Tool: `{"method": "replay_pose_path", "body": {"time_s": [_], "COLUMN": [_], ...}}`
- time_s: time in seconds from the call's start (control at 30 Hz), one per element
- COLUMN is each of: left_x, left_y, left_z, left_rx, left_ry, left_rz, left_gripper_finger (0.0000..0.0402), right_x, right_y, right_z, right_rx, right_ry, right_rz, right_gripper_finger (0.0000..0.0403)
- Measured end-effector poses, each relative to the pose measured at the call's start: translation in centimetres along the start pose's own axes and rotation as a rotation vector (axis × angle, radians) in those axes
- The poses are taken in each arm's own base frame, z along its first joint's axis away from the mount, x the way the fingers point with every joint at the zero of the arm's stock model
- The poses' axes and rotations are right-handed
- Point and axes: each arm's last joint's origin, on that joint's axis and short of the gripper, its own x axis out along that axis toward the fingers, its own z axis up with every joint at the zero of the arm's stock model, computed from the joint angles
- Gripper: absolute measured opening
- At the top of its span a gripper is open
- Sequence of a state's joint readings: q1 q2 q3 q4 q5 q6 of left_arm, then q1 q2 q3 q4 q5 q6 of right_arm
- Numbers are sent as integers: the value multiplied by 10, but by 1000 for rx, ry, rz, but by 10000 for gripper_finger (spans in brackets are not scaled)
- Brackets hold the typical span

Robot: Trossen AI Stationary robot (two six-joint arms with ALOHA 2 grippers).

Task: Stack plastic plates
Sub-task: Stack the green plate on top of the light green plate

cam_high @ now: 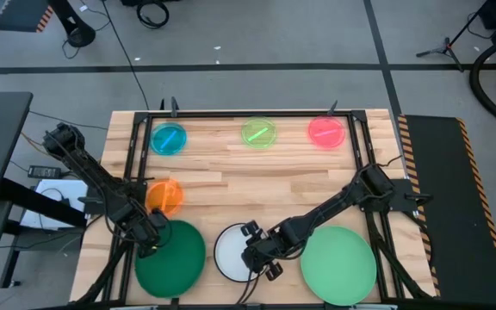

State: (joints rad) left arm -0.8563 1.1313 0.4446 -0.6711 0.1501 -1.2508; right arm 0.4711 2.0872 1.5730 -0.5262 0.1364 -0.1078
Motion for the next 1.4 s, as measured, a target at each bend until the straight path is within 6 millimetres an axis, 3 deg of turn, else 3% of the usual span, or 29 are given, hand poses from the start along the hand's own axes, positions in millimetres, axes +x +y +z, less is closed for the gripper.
{"method": "replay_pose_path", "body": {"time_s": [0.23,0.5,0.7,0.93,1.1,1.4], "left_x": [-2,-22,-41,-54,-60,-99], "left_y": [-7,-8,5,19,28,37], "left_z": [2,8,26,46,58,73], "left_rx": [13,42,79,53,19,-24], "left_ry": [-26,-79,-190,-189,-140,-206], "left_rz": [-85,-169,-153,-242,-336,-328], "left_gripper_finger": [19,15,14,19,16,15], "right_x": [-9,-57,-70,-67,-55,-47], "right_y": [-4,8,15,12,-1,-29], "right_z": [3,44,73,72,62,58], "right_rx": [-28,-229,-248,-288,-372,-512], "right_ry": [-11,-196,-522,-496,-446,-512], "right_rz": [-20,-173,-119,-161,-175,-115], "right_gripper_finger": [122,122,122,127,147,173]}}
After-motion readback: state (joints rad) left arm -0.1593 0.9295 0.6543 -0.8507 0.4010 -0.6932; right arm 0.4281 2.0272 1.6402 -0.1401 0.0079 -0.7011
